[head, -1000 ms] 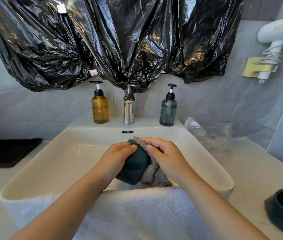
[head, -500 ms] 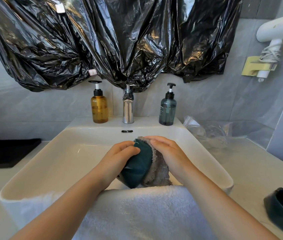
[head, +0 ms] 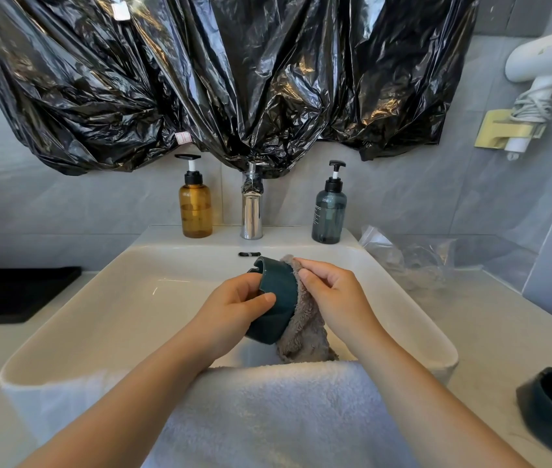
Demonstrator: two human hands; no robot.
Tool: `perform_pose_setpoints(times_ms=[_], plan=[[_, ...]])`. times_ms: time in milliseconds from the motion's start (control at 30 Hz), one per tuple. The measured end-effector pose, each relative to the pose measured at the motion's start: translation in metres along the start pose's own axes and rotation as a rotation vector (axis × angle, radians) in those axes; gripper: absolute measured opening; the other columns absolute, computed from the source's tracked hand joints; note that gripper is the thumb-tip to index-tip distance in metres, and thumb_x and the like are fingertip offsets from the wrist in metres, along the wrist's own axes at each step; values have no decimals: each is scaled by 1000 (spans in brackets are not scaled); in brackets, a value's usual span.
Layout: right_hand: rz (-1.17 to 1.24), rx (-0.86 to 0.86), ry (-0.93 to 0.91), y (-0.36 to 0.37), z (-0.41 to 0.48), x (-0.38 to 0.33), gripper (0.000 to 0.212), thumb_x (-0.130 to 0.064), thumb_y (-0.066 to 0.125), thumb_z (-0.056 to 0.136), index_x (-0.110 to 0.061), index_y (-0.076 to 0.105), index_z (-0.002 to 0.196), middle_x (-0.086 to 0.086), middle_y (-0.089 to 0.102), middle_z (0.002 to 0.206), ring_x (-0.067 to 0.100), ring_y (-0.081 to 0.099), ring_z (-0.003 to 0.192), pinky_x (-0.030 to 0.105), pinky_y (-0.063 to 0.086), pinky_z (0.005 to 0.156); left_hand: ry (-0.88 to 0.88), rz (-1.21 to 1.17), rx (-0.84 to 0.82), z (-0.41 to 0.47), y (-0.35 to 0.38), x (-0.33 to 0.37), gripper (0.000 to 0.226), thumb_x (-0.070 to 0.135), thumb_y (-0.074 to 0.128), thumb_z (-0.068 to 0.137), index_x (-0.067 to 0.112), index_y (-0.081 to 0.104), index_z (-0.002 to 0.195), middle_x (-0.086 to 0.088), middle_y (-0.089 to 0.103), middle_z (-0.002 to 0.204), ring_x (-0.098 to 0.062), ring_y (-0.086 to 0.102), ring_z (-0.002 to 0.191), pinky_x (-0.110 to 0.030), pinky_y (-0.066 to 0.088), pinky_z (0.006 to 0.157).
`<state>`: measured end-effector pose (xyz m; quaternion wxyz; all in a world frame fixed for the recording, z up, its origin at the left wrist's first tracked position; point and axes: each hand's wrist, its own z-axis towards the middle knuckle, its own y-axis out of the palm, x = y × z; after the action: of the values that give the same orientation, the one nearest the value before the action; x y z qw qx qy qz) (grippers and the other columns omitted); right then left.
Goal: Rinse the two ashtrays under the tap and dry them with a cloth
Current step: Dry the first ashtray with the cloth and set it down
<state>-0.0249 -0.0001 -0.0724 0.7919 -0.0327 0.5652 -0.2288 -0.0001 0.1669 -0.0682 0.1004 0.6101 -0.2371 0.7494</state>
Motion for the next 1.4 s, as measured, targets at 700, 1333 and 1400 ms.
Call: perform_pose_setpoints(times_ms=[700,1333,1400], plan=[[-30,-24,78,-2,-2,-3,35,-28,40,103,-21,61,129,-7,62,127,12,55,120,32,43,106,89,117,-1,1,-2,-4,22,3,48,97,13,66,104,-11,73,100,-26,68,95,-36,55,84],[83,-18,107,-2,1,-4,32,-22,42,102,-23,62,127,-6,64,125,12,57,117,36,44,106,11,26,34,2,1,2,24,15,45,100,12,68,95,2,72,84,-11,65,79,-22,50,71],[61,-57,72,-2,-2,-6,32,-20,43,102,-23,63,126,-8,64,124,9,56,117,28,45,101,-19,-8,19,2,2,1,22,15,46,99,7,66,98,-4,71,85,-17,66,80,-26,50,73]])
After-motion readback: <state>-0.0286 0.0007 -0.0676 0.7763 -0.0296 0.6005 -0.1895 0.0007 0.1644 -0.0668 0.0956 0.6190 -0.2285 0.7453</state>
